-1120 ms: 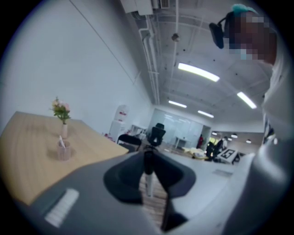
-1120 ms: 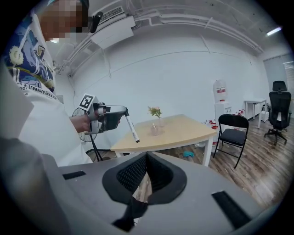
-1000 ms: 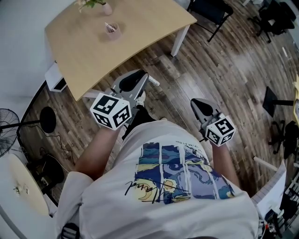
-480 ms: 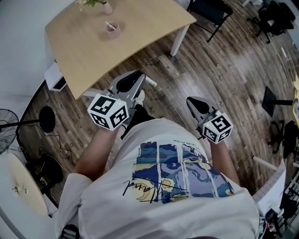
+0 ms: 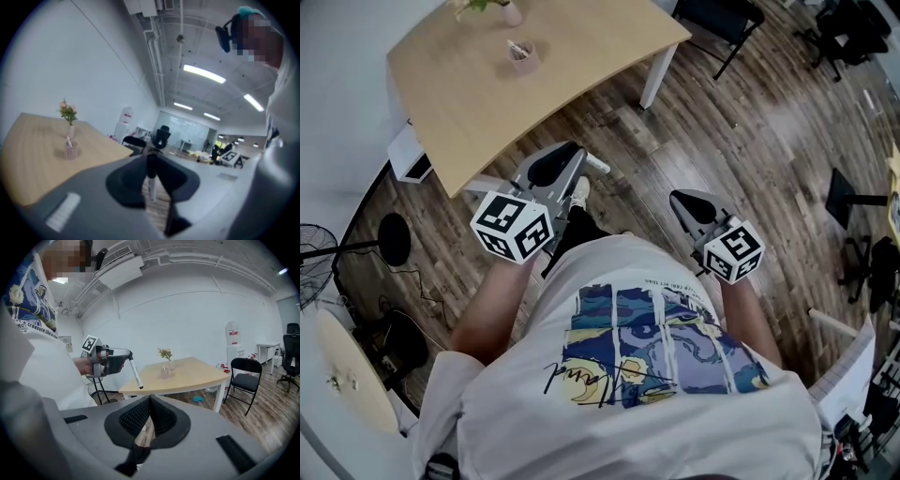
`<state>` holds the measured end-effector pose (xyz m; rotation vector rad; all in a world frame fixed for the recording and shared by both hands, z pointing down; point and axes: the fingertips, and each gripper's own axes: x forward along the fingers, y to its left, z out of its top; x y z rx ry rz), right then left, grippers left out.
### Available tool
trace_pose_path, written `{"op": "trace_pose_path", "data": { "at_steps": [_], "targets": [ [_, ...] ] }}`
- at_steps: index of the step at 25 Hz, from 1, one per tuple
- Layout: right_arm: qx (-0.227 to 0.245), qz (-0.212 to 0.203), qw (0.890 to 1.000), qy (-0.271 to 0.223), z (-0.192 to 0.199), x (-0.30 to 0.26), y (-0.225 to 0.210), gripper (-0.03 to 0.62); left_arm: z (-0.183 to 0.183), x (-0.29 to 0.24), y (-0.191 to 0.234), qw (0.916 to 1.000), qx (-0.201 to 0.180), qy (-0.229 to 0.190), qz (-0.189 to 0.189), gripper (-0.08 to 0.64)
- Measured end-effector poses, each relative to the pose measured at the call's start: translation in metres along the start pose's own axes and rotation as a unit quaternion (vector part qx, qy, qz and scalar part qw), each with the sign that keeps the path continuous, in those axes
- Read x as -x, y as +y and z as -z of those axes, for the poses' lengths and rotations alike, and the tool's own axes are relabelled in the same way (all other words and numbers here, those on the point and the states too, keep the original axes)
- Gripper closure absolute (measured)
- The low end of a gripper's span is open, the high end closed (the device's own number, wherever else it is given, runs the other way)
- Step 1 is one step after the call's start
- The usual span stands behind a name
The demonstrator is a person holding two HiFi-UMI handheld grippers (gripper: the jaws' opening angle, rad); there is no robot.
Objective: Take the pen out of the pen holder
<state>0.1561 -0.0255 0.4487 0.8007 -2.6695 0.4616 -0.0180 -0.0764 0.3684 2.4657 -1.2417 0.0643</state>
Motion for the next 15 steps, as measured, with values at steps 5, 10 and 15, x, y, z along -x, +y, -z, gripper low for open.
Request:
{"op": "trace_pose_path", "data": {
  "at_steps": [5, 10, 15],
  "targets": [
    [-0.003, 0.004, 1.0, 0.0, 0.001, 0.0, -0.003, 0.584, 0.005, -0.003, 0.001, 1.0, 0.004, 0.005, 0.001, 0.489],
    [-0.003, 0.005, 1.0, 0.003, 0.003, 0.001, -0.008, 0.584, 0.007, -0.01, -0.001, 0.9999, 0.005, 0.008, 0.005, 0.489],
    [-0.006, 0.003, 1.0, 0.004, 0.005, 0.003, -0.014, 0.584, 0.009, -0.016, -0.002, 0.9999, 0.006, 0.013, 0.005, 0.489]
  ]
}}
